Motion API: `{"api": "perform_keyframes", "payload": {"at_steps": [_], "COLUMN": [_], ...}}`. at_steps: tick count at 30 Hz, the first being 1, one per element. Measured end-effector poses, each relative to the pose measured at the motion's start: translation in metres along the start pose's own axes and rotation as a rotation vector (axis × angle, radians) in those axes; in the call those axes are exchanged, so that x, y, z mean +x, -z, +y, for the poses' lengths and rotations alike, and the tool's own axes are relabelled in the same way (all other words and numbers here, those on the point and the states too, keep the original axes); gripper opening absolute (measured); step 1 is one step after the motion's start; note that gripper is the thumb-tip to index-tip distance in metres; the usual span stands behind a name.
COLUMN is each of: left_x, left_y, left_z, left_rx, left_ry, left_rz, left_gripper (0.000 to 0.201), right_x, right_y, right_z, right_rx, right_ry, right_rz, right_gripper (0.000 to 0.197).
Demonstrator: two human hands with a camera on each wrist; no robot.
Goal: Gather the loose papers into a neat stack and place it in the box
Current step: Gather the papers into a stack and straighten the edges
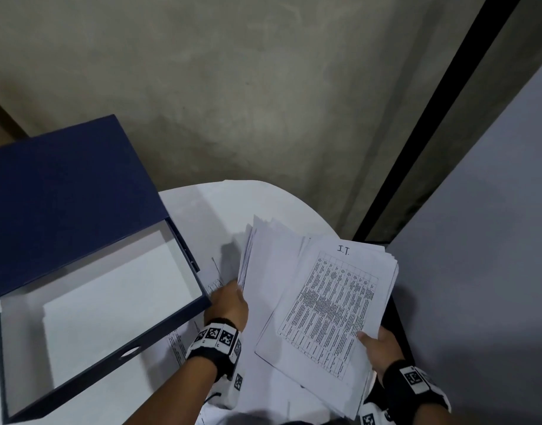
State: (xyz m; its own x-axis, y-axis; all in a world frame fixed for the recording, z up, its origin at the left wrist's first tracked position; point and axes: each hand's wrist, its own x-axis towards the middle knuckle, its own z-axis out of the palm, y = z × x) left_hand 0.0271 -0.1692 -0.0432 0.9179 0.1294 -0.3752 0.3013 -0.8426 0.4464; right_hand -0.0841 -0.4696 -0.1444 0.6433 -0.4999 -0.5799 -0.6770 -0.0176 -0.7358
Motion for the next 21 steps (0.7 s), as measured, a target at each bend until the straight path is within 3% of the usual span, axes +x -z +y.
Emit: {"api": "perform_keyframes", "payload": {"at_steps": [4, 8, 12, 17, 19, 21], "left_x": [-0.008, -0.023, -0.042, -0.048, -0.050, -0.050], "left_y": [0.017, 0.036, 0.063, 0.117, 0.134, 0.138], "left_z": [0.021, 0.044, 0.072, 0.090, 0.097, 0.104], "left_rx": [0.044, 0.050, -0.109, -0.280, -0.455, -0.658], "left_ry": [-0.125, -0.268, -0.453, -0.648, -0.642, -0.629], "left_rz": [0.096, 0.229, 0.409, 0.687, 0.716, 0.647], "left_gripper": [0.039, 0.035, 0.037, 0.022, 0.016, 0.008], "right_x": [-0.002, -0.002, -0.003, -0.012, -0.015, -0.010], "right_y": [0.000, -0.001, -0.004, -0.006, -0.006, -0.007], "right_z": [-0.003, -0.006, -0.008, -0.016, -0.019, -0.012], "right_rx": [-0.007, -0.030, -0.049, -0.054, -0.040, -0.017], "right_ry": [-0.002, 0.004, -0.001, 0.019, 0.028, 0.030], "right_rz": [-0.007, -0.012, -0.015, -0.040, -0.058, -0.058], "right_gripper": [0.024, 0.023, 0.026, 0.023, 0.027, 0.038]}}
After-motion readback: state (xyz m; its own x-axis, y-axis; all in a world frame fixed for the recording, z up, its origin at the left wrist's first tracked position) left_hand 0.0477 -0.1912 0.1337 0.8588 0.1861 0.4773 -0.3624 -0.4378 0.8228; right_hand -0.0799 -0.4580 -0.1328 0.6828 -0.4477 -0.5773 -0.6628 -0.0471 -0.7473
